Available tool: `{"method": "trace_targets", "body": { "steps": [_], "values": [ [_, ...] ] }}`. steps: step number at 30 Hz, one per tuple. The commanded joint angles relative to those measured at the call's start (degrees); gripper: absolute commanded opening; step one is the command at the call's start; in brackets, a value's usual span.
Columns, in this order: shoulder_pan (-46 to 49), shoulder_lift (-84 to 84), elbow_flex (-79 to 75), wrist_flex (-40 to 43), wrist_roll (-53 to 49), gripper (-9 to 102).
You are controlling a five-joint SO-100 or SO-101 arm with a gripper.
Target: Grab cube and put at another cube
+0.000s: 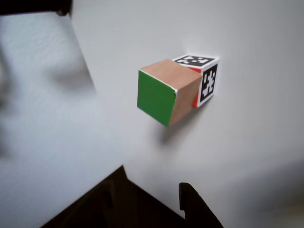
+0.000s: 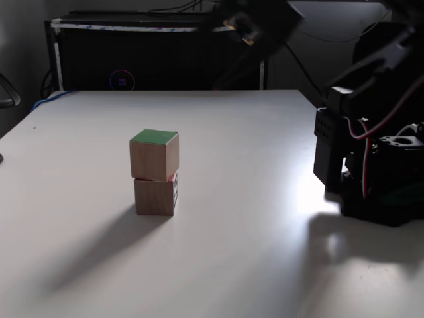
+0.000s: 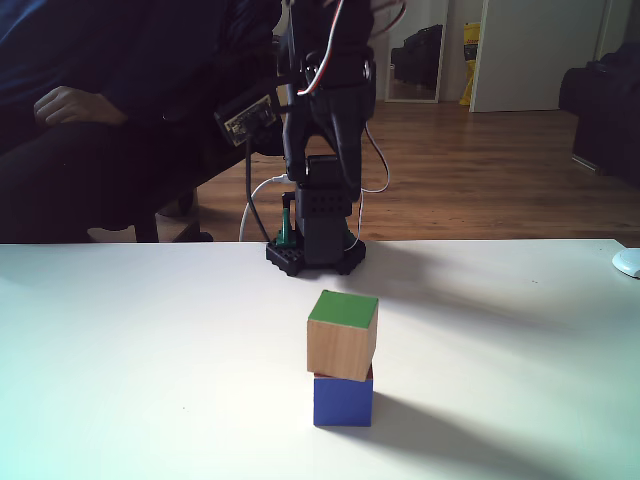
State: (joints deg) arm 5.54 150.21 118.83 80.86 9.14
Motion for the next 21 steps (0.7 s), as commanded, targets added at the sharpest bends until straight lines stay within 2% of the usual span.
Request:
{"method": "trace_targets", "body": {
  "steps": [1, 10, 12, 21],
  "values": [
    [0.79, 13.54, 10.55, -3.69, -2.20, 15],
    [1.32, 33.22, 32.08, -7.73, -5.98, 0],
    [1.32, 37.71, 36.04, -7.65, -6.24, 0],
    [1.23, 38.23, 46.76, -10.81, -9.23, 0]
  ]
}}
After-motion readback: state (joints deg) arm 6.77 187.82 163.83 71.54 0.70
